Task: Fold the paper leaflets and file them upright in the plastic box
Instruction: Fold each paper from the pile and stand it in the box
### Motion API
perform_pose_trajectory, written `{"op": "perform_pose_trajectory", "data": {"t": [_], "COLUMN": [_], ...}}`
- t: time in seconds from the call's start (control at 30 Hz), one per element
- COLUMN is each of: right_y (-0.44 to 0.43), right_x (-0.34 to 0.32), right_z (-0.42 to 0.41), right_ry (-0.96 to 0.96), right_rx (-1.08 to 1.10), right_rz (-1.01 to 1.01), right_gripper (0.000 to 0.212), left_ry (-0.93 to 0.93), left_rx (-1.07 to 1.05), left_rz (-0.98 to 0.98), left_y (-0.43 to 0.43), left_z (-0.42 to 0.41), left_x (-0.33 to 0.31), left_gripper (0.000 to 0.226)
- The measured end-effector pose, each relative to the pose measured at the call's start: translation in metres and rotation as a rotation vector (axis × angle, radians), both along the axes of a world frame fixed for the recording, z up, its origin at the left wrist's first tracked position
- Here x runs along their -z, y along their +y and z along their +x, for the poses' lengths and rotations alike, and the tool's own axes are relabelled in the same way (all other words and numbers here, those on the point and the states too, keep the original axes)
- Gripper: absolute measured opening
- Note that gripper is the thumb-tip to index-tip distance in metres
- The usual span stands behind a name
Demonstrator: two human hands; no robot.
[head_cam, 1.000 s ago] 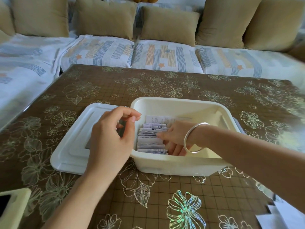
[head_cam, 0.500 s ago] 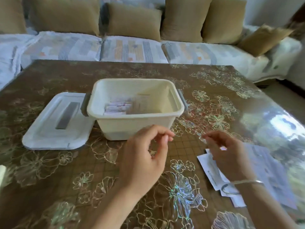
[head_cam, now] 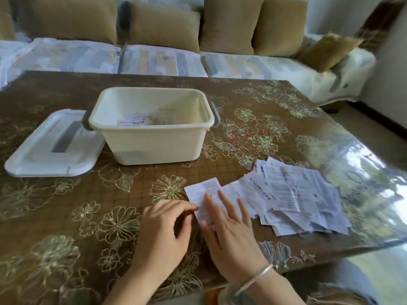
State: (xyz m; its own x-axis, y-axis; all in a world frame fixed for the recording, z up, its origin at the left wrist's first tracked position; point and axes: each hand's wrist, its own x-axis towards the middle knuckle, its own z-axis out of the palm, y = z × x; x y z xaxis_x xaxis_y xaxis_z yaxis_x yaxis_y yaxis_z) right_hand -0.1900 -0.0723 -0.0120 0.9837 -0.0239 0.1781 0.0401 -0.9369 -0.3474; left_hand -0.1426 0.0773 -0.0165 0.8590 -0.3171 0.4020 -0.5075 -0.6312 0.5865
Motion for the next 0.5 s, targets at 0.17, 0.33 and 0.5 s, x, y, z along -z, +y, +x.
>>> {"op": "perform_pose_trajectory", "data": {"t": [0.17,0.33,0.5], "right_y": [-0.005,-0.022,-0.027], "right_x": [-0.021,-0.029,-0.035], "right_z": [0.017,0.046,0.065], "right_ry": [-0.007,0.249,0.290], "right_rx": [0.091,0.304,0.258], "right_rz": [0.232,0.178,0.308], "right_gripper": [0.039,0.049,0.032], "left_ry": [-0.073,-0.101,-0.086], "left_rx": [0.038,0.065,0.076], "left_rz": [0.157,0.201,0.223], "left_y": [0.009,0.009,0.011], "left_z": [0.000,-0.003,-0.004], "left_x": [0.010,0.013,0.013], "left_gripper": [0.025,0.030,0.035]}}
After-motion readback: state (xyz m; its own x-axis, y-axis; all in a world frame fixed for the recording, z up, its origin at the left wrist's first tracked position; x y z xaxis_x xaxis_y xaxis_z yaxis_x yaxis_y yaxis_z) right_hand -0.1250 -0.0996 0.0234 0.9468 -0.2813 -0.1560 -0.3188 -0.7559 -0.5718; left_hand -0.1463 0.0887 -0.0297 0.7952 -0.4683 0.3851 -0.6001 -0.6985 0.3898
